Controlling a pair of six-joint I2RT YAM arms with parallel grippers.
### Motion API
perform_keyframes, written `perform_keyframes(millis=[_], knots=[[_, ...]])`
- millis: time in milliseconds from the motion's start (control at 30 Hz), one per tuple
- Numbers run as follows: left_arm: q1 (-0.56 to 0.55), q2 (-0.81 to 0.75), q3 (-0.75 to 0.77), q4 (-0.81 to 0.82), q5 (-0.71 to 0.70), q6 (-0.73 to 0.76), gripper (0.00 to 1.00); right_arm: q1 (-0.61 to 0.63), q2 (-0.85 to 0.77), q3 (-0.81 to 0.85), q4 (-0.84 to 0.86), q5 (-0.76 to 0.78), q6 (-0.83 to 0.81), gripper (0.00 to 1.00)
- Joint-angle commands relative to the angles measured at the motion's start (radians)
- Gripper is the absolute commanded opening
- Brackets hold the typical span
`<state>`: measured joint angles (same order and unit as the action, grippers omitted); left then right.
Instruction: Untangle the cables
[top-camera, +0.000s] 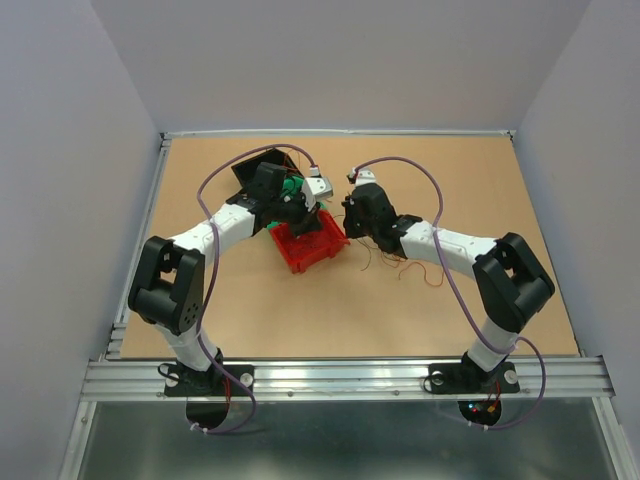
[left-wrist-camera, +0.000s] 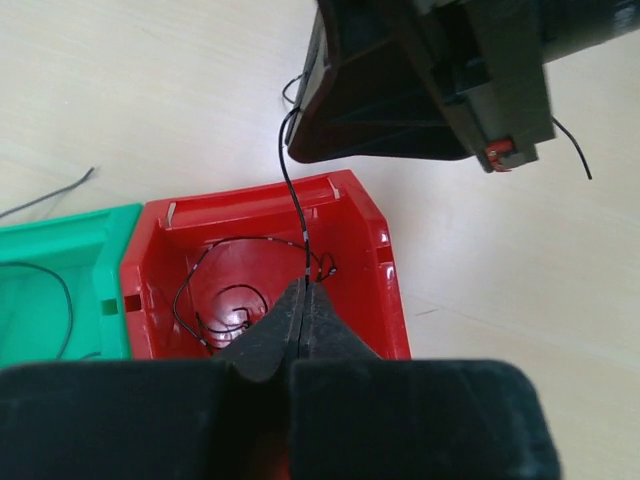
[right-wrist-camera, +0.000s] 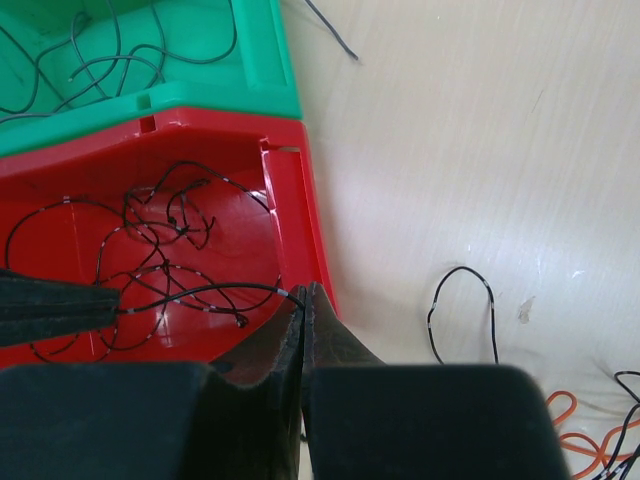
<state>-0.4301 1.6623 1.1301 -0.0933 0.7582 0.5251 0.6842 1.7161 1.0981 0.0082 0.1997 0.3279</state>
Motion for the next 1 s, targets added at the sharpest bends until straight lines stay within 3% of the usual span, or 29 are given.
perform_keyframes(millis=[0,333,400,433,533,600,767,967], knots=[[0.005,-0.001,0.042,0.036,-0.029,0.000,0.00,0.014,0.000,0.039,0.038,0.012,-0.015,0.01],[0.013,0.033,-0.020,0.155,-0.213,-0.039,0.00,0.037,-0.007,-0.003,0.165,-0.143,-0.066,0.01],[0.017,0.048,-0.021,0.156,-0.235,-0.042,0.00,0.046,-0.003,-0.003,0.182,-0.163,-0.081,0.07],[0.028,0.053,-0.024,0.161,-0.237,-0.048,0.00,0.049,0.000,-0.003,0.187,-0.170,-0.085,0.16],[0.071,0.048,-0.032,0.161,-0.212,-0.063,0.00,0.048,-0.001,-0.007,0.188,-0.166,-0.079,0.29],[0.102,0.036,-0.035,0.149,-0.176,-0.065,0.00,0.048,-0.010,-0.017,0.188,-0.142,-0.073,0.29],[0.156,-0.045,-0.093,0.132,-0.140,-0.044,0.00,0.048,-0.018,-0.026,0.188,-0.109,-0.059,0.07],[0.154,-0.067,-0.099,0.099,-0.148,-0.027,0.00,0.048,-0.009,-0.021,0.188,-0.140,-0.059,0.09]])
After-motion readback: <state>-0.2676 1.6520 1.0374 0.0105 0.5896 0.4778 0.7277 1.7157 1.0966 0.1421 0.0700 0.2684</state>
